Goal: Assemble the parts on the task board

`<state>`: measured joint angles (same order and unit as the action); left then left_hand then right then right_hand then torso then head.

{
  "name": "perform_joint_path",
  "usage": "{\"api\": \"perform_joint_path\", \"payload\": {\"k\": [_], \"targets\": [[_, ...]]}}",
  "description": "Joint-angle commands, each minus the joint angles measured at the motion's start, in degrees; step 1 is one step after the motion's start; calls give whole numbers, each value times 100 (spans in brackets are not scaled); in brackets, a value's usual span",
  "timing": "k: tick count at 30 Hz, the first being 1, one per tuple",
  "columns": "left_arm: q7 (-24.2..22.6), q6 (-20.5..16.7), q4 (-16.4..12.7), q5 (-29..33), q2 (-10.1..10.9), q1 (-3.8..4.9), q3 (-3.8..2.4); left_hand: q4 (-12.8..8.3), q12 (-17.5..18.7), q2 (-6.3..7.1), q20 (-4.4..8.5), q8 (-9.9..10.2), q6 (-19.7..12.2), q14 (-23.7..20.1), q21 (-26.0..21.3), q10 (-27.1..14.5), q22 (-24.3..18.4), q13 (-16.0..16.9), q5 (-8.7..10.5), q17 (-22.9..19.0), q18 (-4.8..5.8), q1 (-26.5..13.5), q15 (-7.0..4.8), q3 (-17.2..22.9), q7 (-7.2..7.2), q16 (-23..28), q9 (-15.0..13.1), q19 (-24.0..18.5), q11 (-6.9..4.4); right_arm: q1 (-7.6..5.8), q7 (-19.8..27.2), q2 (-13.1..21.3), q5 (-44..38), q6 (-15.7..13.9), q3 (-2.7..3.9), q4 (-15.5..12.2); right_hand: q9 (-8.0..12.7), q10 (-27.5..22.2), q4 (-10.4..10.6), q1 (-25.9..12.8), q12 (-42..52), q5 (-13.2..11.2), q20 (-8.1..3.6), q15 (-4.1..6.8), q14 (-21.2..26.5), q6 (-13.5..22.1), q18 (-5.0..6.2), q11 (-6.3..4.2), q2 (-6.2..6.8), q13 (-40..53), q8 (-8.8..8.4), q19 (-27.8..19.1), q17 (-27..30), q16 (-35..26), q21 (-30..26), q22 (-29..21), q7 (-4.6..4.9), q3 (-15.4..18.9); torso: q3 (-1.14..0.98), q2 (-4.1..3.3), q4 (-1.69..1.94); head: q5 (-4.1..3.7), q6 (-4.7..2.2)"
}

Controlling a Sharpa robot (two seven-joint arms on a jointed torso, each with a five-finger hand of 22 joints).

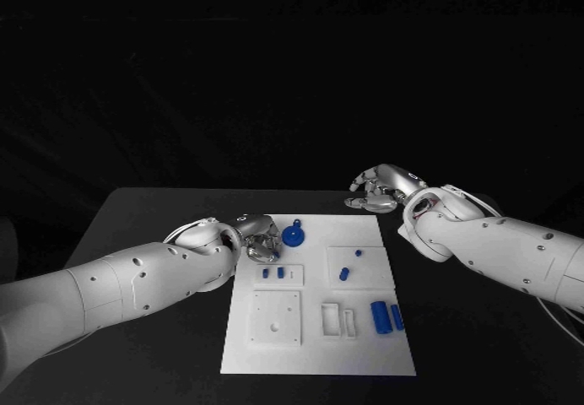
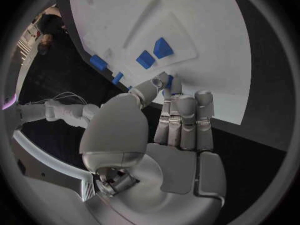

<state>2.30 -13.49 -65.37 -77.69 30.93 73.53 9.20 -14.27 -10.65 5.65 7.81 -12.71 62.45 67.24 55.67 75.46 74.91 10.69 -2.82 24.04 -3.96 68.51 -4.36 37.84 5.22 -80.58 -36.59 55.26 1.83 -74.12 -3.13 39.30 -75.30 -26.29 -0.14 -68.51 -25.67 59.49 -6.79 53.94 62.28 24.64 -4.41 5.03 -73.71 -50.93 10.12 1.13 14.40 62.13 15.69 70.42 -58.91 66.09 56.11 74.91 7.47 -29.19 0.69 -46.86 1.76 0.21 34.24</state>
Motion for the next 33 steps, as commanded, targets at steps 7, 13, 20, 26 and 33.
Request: {"api": "perform_joint_path", "payload": {"k": [7,13,20,26,33], "targets": [[-15,-92,-103,-360,4,-44,65,7,23,13,216,-8,14,-17,24,32,72,-5,-19,-12,-165,1,-25,57,12,-17,10,8,-2,24,39,3,-51,62,2,3,7,7,15,-15,29,23,-29,3,-33,-9,488,13,-43,-6,18,11,-8,-20,-22,94,30,-30,1,3,2,-1,-10],[31,-13,-173,-305,32,-44,80,-10,51,148,212,80,-149,-54,14,35,75,-6,-15,-20,-153,29,-16,66,70,-4,71,-18,3,32,44,14,-51,61,2,1,8,6,14,-16,29,23,-29,3,-32,-7,488,13,-40,-7,17,11,-8,-21,-23,94,30,-30,2,3,3,-6,-29],[47,-36,-197,-290,65,-45,81,-41,119,379,188,247,-491,-131,-18,-31,72,-24,-11,-47,-133,11,23,-3,201,47,160,-73,45,47,44,21,-51,62,2,-11,13,-3,5,-13,24,21,-30,0,-27,12,488,17,-30,-12,7,6,-8,-28,-28,93,34,-28,2,1,0,-7,-34],[57,-122,-192,-267,74,-45,81,-22,139,452,179,318,-664,-142,-29,-24,69,-22,-12,-57,-136,32,30,-16,249,58,208,-77,52,54,41,25,-51,63,2,-8,14,-4,3,-11,24,20,-30,-1,-27,15,487,18,-28,-13,6,5,-8,-29,-29,93,35,-27,6,-3,0,-13,-36],[60,-213,-166,-260,90,-46,80,1,164,496,176,405,-907,-140,-39,-13,65,-19,-13,-67,-140,82,29,-12,214,64,285,-69,52,62,53,31,-51,83,2,-8,14,-7,0,-11,22,18,-30,-2,-25,18,488,19,-25,-15,4,3,-8,-31,-31,93,36,-26,5,-2,-1,-17,-39]]}}
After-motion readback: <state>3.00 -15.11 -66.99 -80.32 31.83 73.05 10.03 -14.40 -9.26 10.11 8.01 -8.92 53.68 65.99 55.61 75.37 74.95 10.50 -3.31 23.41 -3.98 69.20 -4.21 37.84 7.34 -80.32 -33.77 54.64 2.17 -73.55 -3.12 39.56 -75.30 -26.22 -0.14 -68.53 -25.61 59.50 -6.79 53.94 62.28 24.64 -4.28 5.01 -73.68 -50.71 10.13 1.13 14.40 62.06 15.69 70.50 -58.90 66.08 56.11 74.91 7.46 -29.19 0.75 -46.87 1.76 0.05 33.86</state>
